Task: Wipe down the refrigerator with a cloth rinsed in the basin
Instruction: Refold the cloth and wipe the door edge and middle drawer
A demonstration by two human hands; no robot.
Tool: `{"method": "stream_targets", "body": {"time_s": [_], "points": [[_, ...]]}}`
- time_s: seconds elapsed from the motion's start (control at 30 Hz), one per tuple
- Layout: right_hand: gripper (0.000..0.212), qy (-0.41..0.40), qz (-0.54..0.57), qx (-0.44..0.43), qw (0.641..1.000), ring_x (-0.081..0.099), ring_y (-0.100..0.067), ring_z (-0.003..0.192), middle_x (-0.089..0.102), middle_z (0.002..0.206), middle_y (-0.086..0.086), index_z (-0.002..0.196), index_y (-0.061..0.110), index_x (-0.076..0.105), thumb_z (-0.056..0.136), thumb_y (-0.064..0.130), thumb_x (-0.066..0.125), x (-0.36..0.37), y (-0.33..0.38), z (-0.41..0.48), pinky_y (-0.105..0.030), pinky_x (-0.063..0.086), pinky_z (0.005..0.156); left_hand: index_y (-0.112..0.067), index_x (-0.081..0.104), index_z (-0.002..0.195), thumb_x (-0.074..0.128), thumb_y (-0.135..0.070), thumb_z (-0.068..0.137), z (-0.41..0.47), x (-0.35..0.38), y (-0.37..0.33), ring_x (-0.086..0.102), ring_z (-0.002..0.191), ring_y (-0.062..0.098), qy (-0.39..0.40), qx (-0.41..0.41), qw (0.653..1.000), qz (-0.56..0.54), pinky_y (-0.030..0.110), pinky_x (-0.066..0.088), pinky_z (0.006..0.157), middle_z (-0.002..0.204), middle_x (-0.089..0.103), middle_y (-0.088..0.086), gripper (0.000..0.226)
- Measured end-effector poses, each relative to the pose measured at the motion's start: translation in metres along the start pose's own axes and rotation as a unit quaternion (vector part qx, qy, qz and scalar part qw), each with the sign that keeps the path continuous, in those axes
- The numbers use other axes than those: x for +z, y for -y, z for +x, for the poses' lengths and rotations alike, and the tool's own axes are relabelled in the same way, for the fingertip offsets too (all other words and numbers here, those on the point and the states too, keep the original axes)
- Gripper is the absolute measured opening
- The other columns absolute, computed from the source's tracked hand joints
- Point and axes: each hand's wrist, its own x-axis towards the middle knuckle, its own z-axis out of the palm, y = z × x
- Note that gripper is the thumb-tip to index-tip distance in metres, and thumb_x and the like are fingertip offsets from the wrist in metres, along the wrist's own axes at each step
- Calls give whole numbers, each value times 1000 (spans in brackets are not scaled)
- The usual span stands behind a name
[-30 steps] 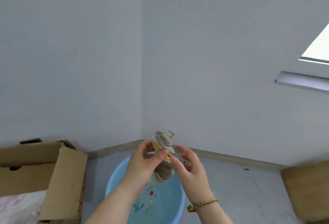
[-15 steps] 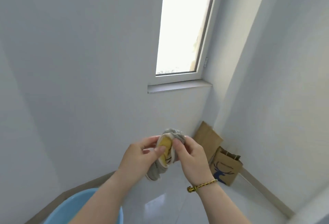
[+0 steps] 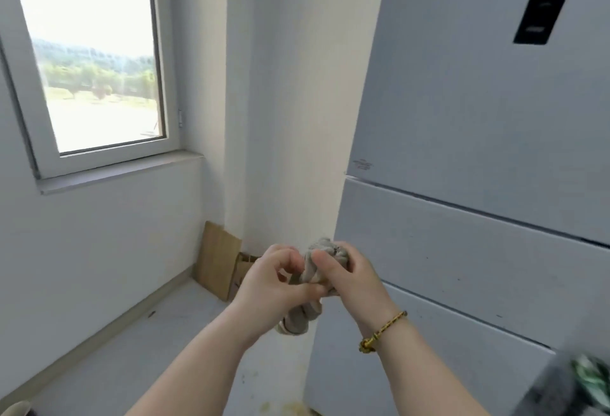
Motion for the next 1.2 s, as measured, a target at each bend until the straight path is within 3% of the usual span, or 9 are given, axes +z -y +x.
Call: {"method": "stream_targets", "body": {"time_s": [0.13, 0.27, 0.57, 0.67, 0.73, 0.8, 0.9, 1.0, 1.2], "points": [[5, 14, 8, 36, 999, 61, -18, 86, 65, 87, -3, 91, 18, 62, 87, 17, 60, -69, 2, -30, -37, 52, 84, -23, 59, 51, 74, -19, 55, 8, 50, -3, 57, 61, 15, 125, -52, 987, -82, 22, 46, 60, 64, 58, 2, 16], [33, -46, 12, 63, 997, 61, -16, 73, 63, 78, -5, 89, 17, 62, 84, -10, 45, -120, -5, -45, -27, 53, 66, -12, 56, 67, 73, -16, 68, 17, 97, -5, 58, 63, 11, 165, -74, 968, -173, 17, 45, 61, 64, 60, 1, 17], [33, -286, -41, 76, 954, 51, -13, 52, 54, 58, -3, 68, 12, 57, 86, -9, 40, -209, -23, -38, -16, 43, 40, -17, 47, 82, 50, -15, 91, 78, 175, -3, 57, 68, 24, 34, -23, 996, -82, 39, 49, 68, 73, 62, 14, 10], [33, -324, 16, 74, 943, 51, -12, 47, 54, 61, -4, 77, 14, 59, 87, -9, 38, -236, -30, -21, -18, 42, 42, -20, 46, 78, 53, -16, 90, 109, 198, -2, 57, 71, 29, 12, -4, 998, -56, 48, 49, 74, 80, 63, 27, 14], [22, -340, 122, 62, 930, 52, -20, 61, 53, 74, -13, 91, 10, 59, 90, -3, 41, -249, -33, -7, -26, 42, 54, -19, 48, 79, 55, -17, 89, 129, 211, -4, 58, 69, 26, 14, -35, 995, -94, 41, 50, 68, 75, 64, 15, 13], [16, -337, 259, 34, 904, 58, -27, 80, 58, 91, -21, 99, 5, 58, 92, 13, 47, -260, -38, 6, -31, 47, 66, -14, 50, 81, 54, -17, 90, 149, 223, -6, 59, 66, 22, 56, -87, 979, -174, 34, 50, 65, 74, 62, 9, 10], [45, -267, 293, 50, 917, 65, -25, 95, 67, 109, -16, 111, 6, 60, 79, 37, 58, -264, -45, 14, -36, 52, 79, -8, 51, 81, 51, -15, 91, 169, 241, -9, 60, 59, 19, 128, -124, 947, -267, 33, 51, 61, 68, 62, 9, 11], [44, -222, 231, 98, 942, 68, -21, 86, 71, 98, -8, 111, 11, 57, 70, 21, 69, -265, -55, 15, -36, 55, 70, -9, 51, 81, 51, -16, 90, 188, 257, -8, 64, 53, 15, 187, -125, 928, -298, 30, 55, 52, 60, 65, 5, 11], [15, -390, 207, 58, 895, 58, -25, 69, 60, 80, -14, 90, 4, 56, 86, -8, 50, -301, -51, 11, -32, 47, 63, -14, 57, 113, 71, -17, 67, 200, 282, -1, 66, 94, 23, 364, -136, 883, -264, 37, 51, 73, 102, 69, 8, 48]]}}
